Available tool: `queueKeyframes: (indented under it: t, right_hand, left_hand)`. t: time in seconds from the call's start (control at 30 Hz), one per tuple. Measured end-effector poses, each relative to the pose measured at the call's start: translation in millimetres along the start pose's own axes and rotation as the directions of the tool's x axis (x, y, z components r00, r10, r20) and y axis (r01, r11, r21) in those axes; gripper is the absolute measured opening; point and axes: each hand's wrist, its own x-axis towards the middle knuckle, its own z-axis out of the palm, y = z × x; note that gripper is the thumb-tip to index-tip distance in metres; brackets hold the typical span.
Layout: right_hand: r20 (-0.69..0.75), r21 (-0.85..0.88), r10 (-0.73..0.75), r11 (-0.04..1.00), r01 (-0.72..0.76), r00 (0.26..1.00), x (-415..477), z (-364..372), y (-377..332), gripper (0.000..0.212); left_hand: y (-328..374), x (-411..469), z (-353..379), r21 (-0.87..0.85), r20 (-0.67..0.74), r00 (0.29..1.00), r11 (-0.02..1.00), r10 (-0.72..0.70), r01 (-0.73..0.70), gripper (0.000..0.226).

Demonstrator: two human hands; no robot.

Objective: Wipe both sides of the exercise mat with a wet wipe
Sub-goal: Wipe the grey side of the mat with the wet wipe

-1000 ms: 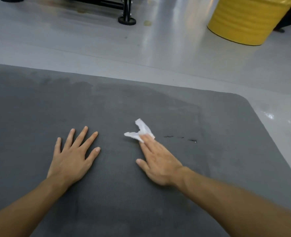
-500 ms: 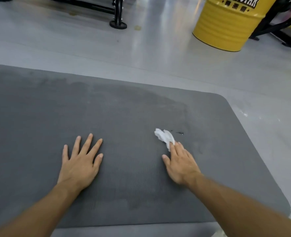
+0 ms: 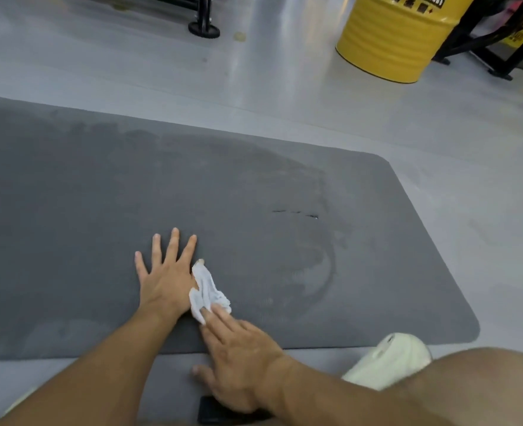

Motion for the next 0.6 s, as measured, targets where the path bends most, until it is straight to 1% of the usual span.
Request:
queueKeyframes:
  t: [0.03,0.07,0.13,0.17,0.23,0.3,0.33,0.4,0.43,0.47,0.53,0.57,0.6]
  right_hand:
    - [0.024,-0.051,0.016,0.999,-0.015,1.000,-5,-1,2,0.083]
    - [0.048,-0.087,0.062,0.995,-0.058,0.997,-10,-3,8,0.081]
    - [0.073,-0.084,0.245,0.968,-0.239,0.967,-13,-11,34,0.081]
    - [0.075,-0.028,0.358,0.934,-0.357,0.931,-13,-15,51,0.082]
    - [0.089,0.135,0.548,0.821,-0.555,0.832,-13,-18,84,0.084]
    - [0.079,0.195,0.656,0.728,-0.657,0.751,-18,-13,106,0.083]
    - [0.067,0.202,0.679,0.708,-0.677,0.731,-20,-8,111,0.083]
    - [0.039,0.231,0.693,0.694,-0.682,0.720,-19,-1,110,0.084]
    - [0.020,0.245,0.676,0.711,-0.659,0.737,-16,1,106,0.084]
    - [-0.010,0.247,0.625,0.758,-0.603,0.781,-13,2,100,0.083]
    - [-0.069,0.209,0.433,0.887,-0.411,0.899,-5,2,81,0.082]
    - [-0.071,0.189,0.329,0.931,-0.311,0.942,-3,2,70,0.081]
    - [-0.051,0.170,0.239,0.959,-0.227,0.970,-3,1,58,0.081]
  left_hand:
    - [-1,2,-4,-0.024,0.021,1.000,1.000,0.001,0.000,0.063]
    - [-3,1,-9,-0.039,0.045,0.999,0.999,0.009,-0.007,0.062]
    - [-9,1,-19,-0.027,0.090,0.995,0.998,0.052,-0.049,0.062]
    - [-13,-1,-24,-0.025,0.121,0.990,0.997,0.077,-0.074,0.063]
    - [-16,-5,-30,-0.028,0.178,0.978,0.994,0.109,-0.105,0.065]
    - [-12,-11,-30,-0.020,0.199,0.974,0.994,0.110,-0.108,0.066]
    - [-8,-13,-29,-0.016,0.203,0.973,0.994,0.110,-0.109,0.065]
    - [2,-19,-25,-0.009,0.195,0.974,0.993,0.118,-0.119,0.065]
    - [5,-20,-23,-0.008,0.189,0.974,0.992,0.125,-0.125,0.065]
    - [8,-21,-21,-0.013,0.184,0.974,0.991,0.131,-0.131,0.065]
    - [10,-21,-21,-0.029,0.170,0.976,0.991,0.136,-0.133,0.064]
    - [10,-20,-21,-0.041,0.167,0.977,0.991,0.135,-0.130,0.064]
    - [10,-19,-21,-0.053,0.165,0.978,0.991,0.131,-0.124,0.064]
